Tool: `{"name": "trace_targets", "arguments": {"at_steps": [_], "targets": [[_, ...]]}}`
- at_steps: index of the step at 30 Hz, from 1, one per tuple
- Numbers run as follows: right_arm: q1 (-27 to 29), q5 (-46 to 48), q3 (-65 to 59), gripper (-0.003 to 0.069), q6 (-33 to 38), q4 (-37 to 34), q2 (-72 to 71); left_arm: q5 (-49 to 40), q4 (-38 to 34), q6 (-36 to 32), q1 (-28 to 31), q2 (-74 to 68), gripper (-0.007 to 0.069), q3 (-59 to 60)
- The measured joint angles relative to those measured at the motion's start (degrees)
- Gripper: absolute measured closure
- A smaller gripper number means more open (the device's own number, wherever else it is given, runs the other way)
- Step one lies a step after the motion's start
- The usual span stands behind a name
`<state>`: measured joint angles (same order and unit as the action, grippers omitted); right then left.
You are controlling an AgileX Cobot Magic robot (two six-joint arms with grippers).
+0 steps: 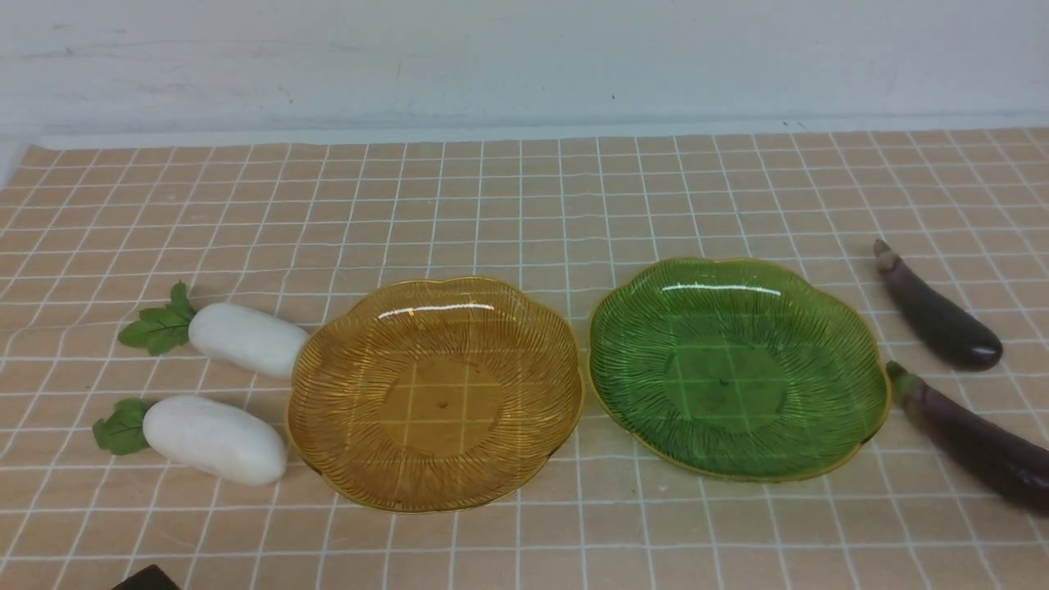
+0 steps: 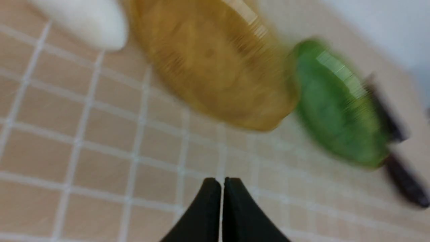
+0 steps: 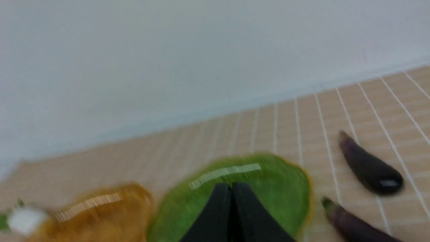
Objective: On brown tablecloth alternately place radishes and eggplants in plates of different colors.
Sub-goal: 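Put the eggplants into the green plate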
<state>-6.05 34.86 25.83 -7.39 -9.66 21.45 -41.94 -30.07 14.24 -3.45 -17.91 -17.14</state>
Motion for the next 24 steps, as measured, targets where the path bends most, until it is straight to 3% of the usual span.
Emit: {"name": "trace_targets", "arguments": {"at_steps": [3,8,11,16,19,21,24], "targets": [[0.00,9.77,5.40,0.0669,-1.03,7.78,15.08,-3.82,4.57,-1.27,0.00,-7.48,0.0626,-3.26],[0.00,11.76,12.04,0.0626,-2.46,14.53,31.49,-4.40,11.02,-3.24,0.00,-16.37,0.0575,-5.47],[0.00,13.46,17.22,0.0537,-2.78,18.01,40.62,-4.55,12.07,-3.54,0.00,-18.53,0.0512,-5.66],[0.00,14.26,21.86,0.0251,-2.78,23.39,53.31,-5.13,12.27,-4.84,0.00,-18.88,0.0416,-5.66],[0.00,13.85,23.10,0.0126,-2.91,27.47,60.29,-5.35,12.39,-5.19,0.00,-18.88,0.0376,-5.66],[0.00,12.69,23.66,0.0076,-2.95,30.77,64.26,-5.40,12.39,-5.82,0.00,-18.88,0.0372,-5.66],[0.00,11.03,24.20,0.0058,-2.95,35.01,70.05,-5.40,12.39,-6.01,0.00,-18.88,0.0372,-5.66]]}}
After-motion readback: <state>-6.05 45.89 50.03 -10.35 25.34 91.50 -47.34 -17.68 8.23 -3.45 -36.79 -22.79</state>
